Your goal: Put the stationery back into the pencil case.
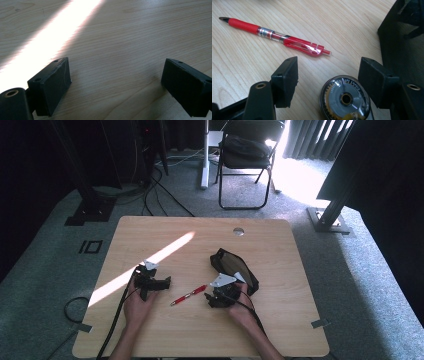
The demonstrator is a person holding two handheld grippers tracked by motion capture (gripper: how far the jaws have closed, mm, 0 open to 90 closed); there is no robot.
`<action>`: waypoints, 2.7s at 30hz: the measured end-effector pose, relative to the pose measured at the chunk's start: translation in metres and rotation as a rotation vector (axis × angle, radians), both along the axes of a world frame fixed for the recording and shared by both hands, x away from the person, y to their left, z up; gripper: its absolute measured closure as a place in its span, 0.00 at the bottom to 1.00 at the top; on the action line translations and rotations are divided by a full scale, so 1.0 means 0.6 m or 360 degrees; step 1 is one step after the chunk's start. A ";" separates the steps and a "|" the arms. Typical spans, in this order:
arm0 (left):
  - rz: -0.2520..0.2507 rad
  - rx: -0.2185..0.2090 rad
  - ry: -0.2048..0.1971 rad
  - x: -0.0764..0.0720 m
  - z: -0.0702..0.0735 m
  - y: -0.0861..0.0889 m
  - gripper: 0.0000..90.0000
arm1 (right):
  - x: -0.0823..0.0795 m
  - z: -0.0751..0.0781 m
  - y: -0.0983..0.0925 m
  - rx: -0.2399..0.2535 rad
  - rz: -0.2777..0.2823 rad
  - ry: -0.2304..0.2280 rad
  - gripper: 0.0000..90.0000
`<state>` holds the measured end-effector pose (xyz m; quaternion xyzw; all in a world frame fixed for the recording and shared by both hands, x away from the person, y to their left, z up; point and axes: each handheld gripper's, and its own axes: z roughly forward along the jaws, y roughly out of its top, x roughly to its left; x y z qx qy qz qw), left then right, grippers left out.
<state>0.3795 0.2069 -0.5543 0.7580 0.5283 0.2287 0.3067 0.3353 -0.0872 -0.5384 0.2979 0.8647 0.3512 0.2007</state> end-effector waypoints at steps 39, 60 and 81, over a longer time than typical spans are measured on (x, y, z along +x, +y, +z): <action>0.0001 -0.0002 -0.0001 0.000 0.000 0.000 0.10 | -0.077 -0.001 -0.041 0.0055 0.0212 0.0168 0.53; 0.0000 0.0000 0.0000 0.000 0.000 0.000 0.10 | -0.105 0.002 -0.131 0.0127 -0.0184 0.0221 0.40; 0.0000 0.0001 0.0000 0.000 0.000 0.000 0.10 | -0.088 -0.009 -0.120 0.0115 -0.0125 0.0303 0.32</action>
